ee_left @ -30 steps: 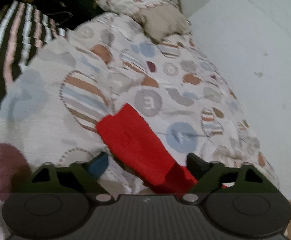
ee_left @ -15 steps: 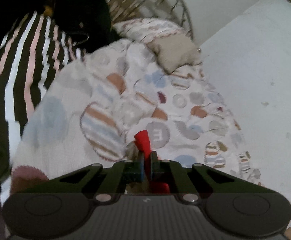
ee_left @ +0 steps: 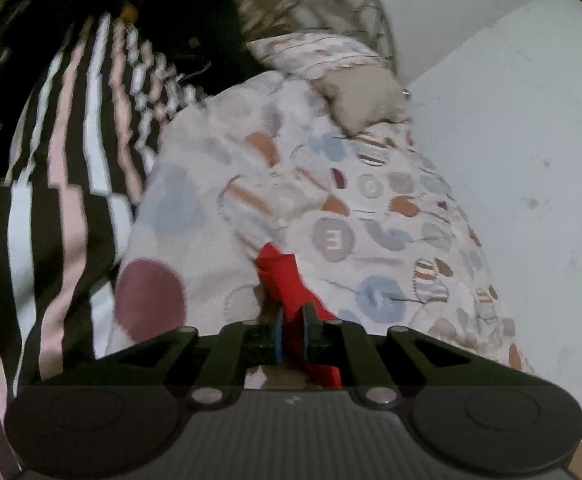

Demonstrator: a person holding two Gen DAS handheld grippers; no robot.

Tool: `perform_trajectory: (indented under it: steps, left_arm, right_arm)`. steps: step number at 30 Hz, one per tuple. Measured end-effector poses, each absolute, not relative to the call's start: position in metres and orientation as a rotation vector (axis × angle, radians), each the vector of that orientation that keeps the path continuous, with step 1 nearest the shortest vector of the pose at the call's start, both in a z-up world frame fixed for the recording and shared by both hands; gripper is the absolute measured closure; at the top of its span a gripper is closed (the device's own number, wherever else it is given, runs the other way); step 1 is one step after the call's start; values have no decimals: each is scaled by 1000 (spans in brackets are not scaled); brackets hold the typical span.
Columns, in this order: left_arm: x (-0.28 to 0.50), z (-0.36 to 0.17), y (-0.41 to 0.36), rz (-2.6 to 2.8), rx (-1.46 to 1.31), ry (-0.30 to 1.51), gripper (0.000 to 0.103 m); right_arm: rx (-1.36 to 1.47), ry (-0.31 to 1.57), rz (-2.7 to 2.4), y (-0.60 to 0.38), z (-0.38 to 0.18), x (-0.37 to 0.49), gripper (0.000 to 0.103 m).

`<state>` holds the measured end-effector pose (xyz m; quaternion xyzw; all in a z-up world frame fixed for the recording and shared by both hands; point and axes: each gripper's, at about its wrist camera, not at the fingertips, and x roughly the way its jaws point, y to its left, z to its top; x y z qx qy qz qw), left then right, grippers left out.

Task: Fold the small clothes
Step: 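Lift the held sleeve with the left gripper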

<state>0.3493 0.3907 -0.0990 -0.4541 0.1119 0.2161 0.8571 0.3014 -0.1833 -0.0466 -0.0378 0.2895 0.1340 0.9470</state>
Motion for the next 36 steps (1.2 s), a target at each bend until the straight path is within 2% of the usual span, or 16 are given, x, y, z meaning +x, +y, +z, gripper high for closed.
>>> perform_trajectory:
  steps: [1, 3, 6, 8, 9, 10, 12, 17, 23, 30, 36]
  left_arm:
    - [350, -102, 393, 460, -966, 242, 64]
    - [351, -106, 396, 442, -977, 238, 49]
    - [357, -104, 395, 426, -965, 239, 35]
    - [363, -103, 395, 436, -948, 248, 34]
    - [367, -101, 396, 454, -940, 255, 39]
    - [369, -100, 396, 484, -935, 267, 62]
    - [376, -98, 398, 553, -919, 318, 91]
    - [390, -68, 384, 564, -749, 274, 93]
    - [408, 15, 331, 367, -501, 123, 93]
    - [409, 101, 222, 28, -277, -8, 93]
    - [404, 125, 120, -208, -229, -16, 93]
  right_arm:
    - [-79, 588, 273, -183, -46, 301, 0]
    - [-77, 586, 274, -183, -47, 302, 0]
    - [-71, 586, 275, -185, -49, 302, 0]
    - [-70, 590, 274, -185, -50, 302, 0]
    - [-70, 591, 273, -184, -50, 302, 0]
    - [-72, 591, 271, -184, -51, 303, 0]
    - [-74, 589, 272, -183, -51, 302, 0]
    - [-47, 578, 277, -186, -51, 302, 0]
    - [24, 534, 280, -197, -46, 297, 0]
    - [82, 450, 249, -221, -30, 277, 0]
    - [108, 379, 178, -256, -14, 253, 0]
